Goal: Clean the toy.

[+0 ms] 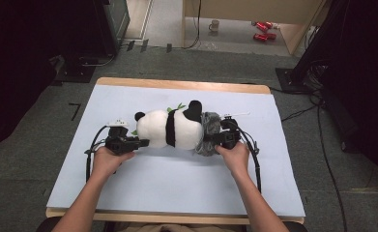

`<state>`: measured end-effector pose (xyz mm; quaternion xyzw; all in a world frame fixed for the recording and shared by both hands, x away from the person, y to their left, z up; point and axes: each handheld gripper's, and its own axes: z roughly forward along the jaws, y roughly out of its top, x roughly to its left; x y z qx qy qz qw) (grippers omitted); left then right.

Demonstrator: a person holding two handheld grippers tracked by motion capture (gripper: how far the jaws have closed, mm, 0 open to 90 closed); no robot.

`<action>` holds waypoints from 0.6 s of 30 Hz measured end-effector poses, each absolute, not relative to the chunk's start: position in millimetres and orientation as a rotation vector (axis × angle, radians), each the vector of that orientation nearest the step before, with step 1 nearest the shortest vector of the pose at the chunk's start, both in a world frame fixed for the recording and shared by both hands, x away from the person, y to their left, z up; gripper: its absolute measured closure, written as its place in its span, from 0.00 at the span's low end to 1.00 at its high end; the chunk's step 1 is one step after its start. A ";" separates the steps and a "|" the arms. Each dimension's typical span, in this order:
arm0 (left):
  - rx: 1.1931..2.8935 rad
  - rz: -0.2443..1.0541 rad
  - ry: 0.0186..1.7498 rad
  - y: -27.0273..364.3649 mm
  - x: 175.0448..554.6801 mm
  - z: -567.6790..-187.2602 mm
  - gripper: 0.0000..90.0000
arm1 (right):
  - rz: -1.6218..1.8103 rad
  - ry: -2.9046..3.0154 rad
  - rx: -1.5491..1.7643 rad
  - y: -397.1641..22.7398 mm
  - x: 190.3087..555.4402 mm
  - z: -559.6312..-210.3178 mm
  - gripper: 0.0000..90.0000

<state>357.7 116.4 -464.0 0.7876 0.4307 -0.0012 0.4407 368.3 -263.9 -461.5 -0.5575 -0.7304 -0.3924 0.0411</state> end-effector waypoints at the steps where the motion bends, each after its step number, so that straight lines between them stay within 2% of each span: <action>1: 1.954 -0.003 1.071 116.4 357.7 -464.0 0.77 | -1.199 -2.248 -1.702 -262.9 368.4 -463.2 0.87; 10: 1.920 -0.027 1.109 117.0 359.2 -461.8 0.78 | -1.044 -2.329 -1.716 -261.6 371.9 -474.9 0.87; 18: 1.874 -0.050 1.144 116.9 360.3 -456.8 0.80 | -1.231 -2.342 -1.742 -277.0 360.0 -428.9 0.87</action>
